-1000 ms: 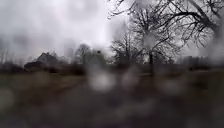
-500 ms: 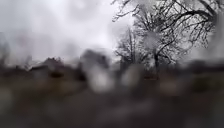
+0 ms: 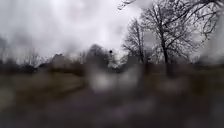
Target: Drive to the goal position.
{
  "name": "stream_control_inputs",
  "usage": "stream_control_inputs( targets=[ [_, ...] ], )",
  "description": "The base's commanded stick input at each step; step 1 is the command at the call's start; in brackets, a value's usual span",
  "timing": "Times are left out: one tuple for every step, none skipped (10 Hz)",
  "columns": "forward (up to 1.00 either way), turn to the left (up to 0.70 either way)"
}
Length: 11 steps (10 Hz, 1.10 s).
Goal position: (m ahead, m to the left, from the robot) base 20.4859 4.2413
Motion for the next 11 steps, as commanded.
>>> stream_control_inputs(
  targets=[
    [1.0,0.0],
    [1.0,0.0],
    [1.0,0.0],
    [1.0,0.0],
    [1.0,0.0],
    [1.0,0.0],
    [1.0,0.0],
    [1.0,0.0],
    [1.0,0.0],
    [1.0,0.0],
    [1.0,0.0]
  ],
)
